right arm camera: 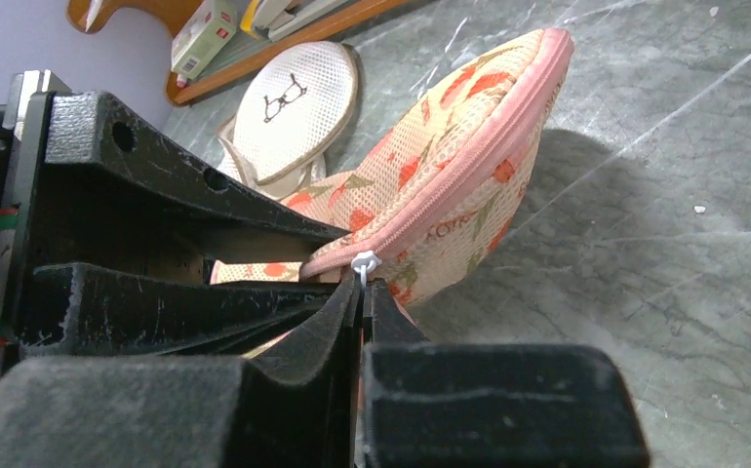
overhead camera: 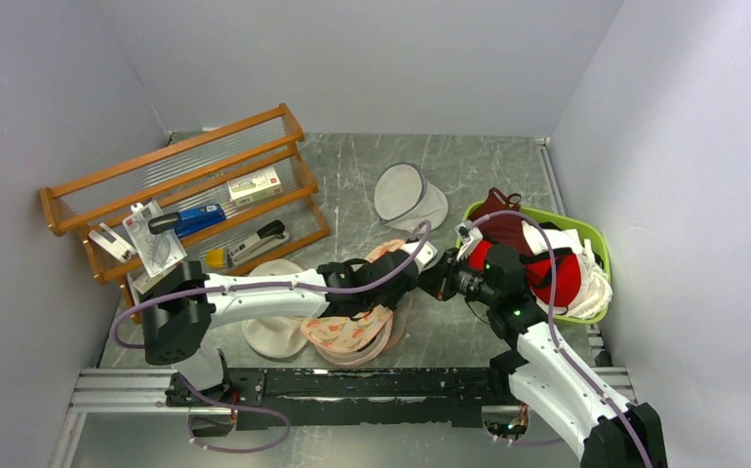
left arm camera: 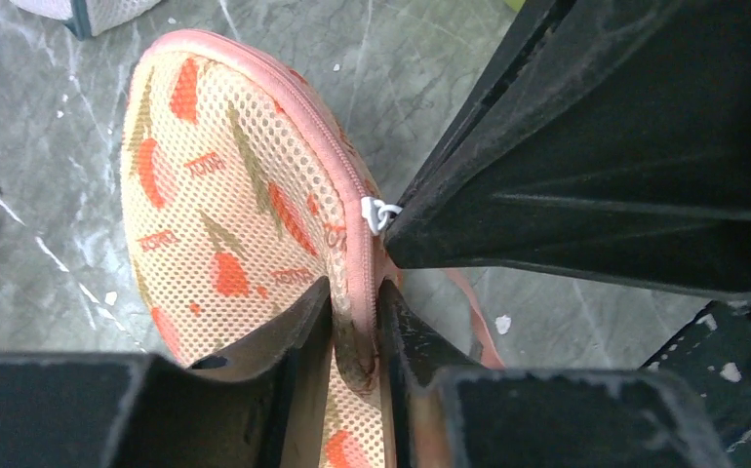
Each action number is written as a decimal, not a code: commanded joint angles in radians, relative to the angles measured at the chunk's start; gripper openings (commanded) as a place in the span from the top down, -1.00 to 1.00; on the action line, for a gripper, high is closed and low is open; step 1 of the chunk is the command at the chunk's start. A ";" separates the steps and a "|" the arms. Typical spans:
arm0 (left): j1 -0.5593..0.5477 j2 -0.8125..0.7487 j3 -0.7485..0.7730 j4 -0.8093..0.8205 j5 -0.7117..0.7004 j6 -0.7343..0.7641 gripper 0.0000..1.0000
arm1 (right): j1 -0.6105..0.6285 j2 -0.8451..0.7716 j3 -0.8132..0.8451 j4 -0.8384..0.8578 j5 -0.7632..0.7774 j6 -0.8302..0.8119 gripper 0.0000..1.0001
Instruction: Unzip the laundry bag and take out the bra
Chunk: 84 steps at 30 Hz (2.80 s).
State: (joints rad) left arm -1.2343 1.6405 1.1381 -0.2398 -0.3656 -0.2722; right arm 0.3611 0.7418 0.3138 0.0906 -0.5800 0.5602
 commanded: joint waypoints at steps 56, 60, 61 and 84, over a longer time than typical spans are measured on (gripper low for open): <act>0.006 -0.140 0.011 0.006 0.215 0.036 -0.57 | -0.265 -0.121 -0.003 -0.055 -0.341 -0.097 1.00; 0.007 -0.068 0.062 0.005 0.155 0.048 -0.44 | -0.262 -0.147 -0.004 -0.073 -0.344 -0.094 1.00; 0.007 -0.053 0.069 0.006 0.146 0.050 -0.39 | -0.262 -0.154 -0.007 -0.077 -0.344 -0.094 1.00; 0.009 -0.286 -0.108 -0.065 0.088 0.038 0.86 | -0.262 0.067 -0.031 0.050 -0.175 -0.087 1.00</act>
State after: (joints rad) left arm -1.2278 1.4399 1.0672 -0.2790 -0.2623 -0.2256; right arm 0.1032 0.7433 0.3042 0.0685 -0.8406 0.4721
